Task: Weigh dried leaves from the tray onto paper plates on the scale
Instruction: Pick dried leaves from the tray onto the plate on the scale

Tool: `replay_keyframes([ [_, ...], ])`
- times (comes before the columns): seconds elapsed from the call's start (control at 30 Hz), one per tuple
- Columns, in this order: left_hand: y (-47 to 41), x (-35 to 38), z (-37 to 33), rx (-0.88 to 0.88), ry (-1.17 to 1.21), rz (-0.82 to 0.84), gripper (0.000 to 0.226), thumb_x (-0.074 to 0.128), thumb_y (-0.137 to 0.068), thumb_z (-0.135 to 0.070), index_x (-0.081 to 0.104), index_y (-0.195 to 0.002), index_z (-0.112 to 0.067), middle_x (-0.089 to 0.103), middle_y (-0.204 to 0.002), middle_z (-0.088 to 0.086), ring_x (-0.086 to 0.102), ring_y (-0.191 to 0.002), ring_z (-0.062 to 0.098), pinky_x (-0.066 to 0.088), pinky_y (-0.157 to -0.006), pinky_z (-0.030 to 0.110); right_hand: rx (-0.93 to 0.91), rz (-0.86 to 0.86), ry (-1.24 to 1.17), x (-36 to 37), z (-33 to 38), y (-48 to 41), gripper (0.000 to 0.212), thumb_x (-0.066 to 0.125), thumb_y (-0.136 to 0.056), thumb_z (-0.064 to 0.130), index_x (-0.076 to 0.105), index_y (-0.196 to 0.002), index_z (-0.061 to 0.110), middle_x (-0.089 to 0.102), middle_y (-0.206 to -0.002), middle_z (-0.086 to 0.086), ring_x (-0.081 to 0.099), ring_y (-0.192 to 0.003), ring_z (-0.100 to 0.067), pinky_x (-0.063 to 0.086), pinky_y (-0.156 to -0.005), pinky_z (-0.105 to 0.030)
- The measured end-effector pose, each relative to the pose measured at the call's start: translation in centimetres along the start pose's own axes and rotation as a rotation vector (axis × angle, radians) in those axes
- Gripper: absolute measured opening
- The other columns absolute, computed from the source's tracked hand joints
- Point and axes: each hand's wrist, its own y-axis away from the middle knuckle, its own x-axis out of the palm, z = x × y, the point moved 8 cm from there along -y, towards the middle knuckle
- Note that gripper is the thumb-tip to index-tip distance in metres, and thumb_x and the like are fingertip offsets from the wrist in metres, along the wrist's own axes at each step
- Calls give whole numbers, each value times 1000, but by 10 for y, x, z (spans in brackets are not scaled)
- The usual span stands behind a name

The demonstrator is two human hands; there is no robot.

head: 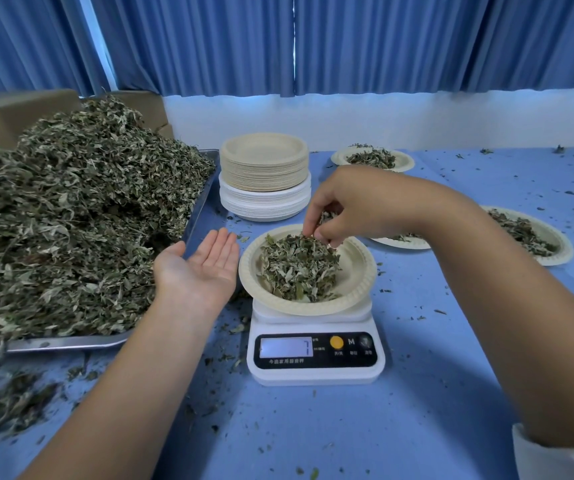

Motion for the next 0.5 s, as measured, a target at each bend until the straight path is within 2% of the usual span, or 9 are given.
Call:
replay_keyframes([
  [0.1, 0, 0, 0, -7, -7, -4, 45, 32, -102, -33, 54, -110, 5, 61, -106, 21, 56, -117, 31, 46, -97, 39, -12, -28, -21, 1, 3, -2, 14, 68, -86, 16, 73, -85, 29, 70, -64, 10, 65, -61, 6, 38, -48, -6],
  [0.2, 0, -1, 2, -18, -16, -5, 46, 31, -102, -33, 55, -109, 5, 61, -108, 21, 56, -118, 31, 45, -99, 40, -26, -80, -48, 1, 7, -4, 14, 68, -85, 14, 74, -87, 26, 68, -59, 12, 63, -57, 6, 37, -48, -6],
  [0.3, -1, -2, 2, -22, 2, -15, 46, 30, -102, -34, 54, -111, 5, 60, -117, 20, 55, -119, 31, 44, -100, 40, -30, -122, -45, 3, 13, -6, 16, 67, -86, 13, 74, -86, 28, 70, -64, 7, 67, -63, -4, 51, -58, -17],
  [0.37, -1, -2, 0, -21, 33, -29, 47, 29, -102, -34, 54, -111, 4, 59, -120, 20, 54, -120, 31, 43, -100, 40, -34, -143, -47, 6, 19, -7, 17, 66, -86, 12, 74, -87, 27, 71, -69, 6, 69, -69, -10, 54, -65, -23],
  [0.5, 1, 0, 1, -34, 46, -24, 48, 25, -102, -34, 54, -112, 3, 57, -126, 19, 53, -122, 31, 41, -102, 39, -40, -264, -56, 9, 36, -17, 18, 63, -87, 10, 76, -93, 21, 59, -66, 21, 55, -59, 7, 39, -55, -3],
])
